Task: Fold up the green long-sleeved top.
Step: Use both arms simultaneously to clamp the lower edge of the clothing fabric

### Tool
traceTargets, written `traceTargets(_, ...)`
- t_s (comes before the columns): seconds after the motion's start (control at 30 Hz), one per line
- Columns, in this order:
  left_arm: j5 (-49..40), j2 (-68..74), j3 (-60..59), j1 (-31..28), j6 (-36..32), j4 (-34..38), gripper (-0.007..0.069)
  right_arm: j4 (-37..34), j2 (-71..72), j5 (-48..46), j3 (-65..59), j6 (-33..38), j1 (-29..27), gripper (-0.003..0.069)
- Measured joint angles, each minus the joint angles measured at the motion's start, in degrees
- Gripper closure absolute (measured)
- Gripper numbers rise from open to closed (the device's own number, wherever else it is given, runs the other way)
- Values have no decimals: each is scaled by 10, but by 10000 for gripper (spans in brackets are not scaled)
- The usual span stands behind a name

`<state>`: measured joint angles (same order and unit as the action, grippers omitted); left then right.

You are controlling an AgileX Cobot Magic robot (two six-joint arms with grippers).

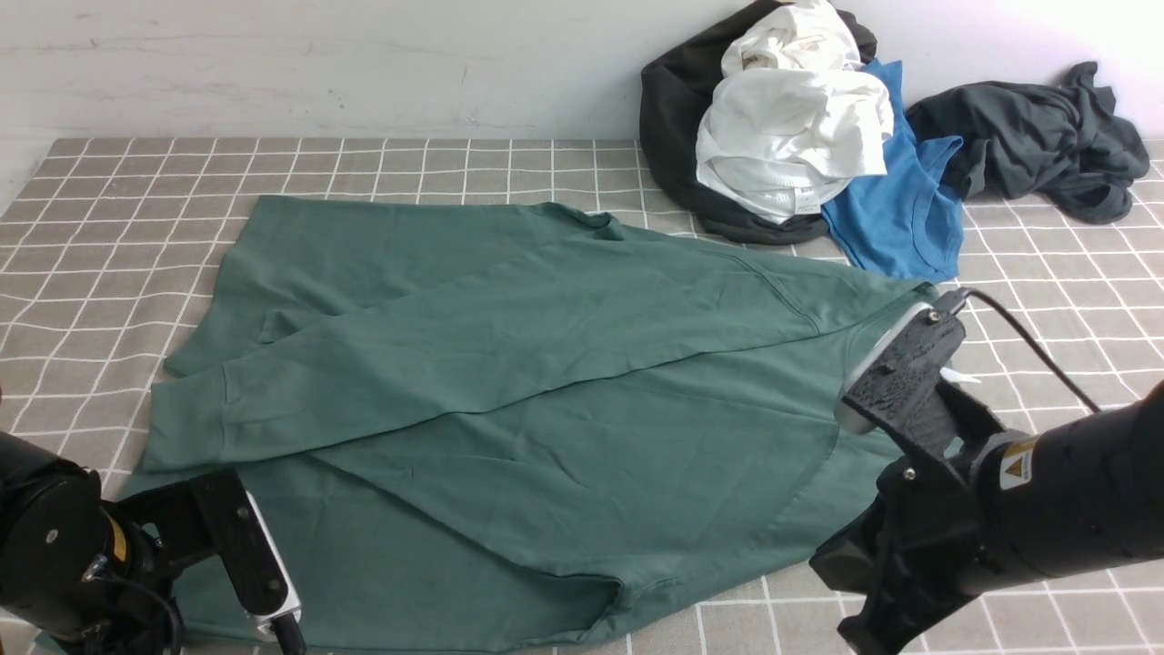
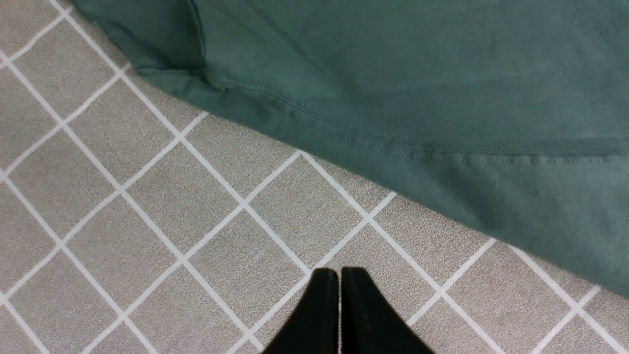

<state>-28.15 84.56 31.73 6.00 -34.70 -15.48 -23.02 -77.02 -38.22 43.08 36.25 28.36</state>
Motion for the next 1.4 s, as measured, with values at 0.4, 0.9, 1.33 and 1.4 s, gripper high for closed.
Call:
traceTargets(0.4, -63, -97, 59, 0, 104, 2, 612, 0, 0, 6, 0, 6, 0, 659)
traceTargets(0.9, -132, -77, 59, 0, 221, 42, 507, 50, 0, -4, 70, 80, 0, 659)
traceTargets(1.33, -136, 37, 58, 0, 48, 35, 281, 1, 0, -53, 70, 132, 0, 659)
traceTargets(1.4, -134, 57, 56, 0, 29, 36, 328, 1, 3, -54, 70, 134, 0, 659)
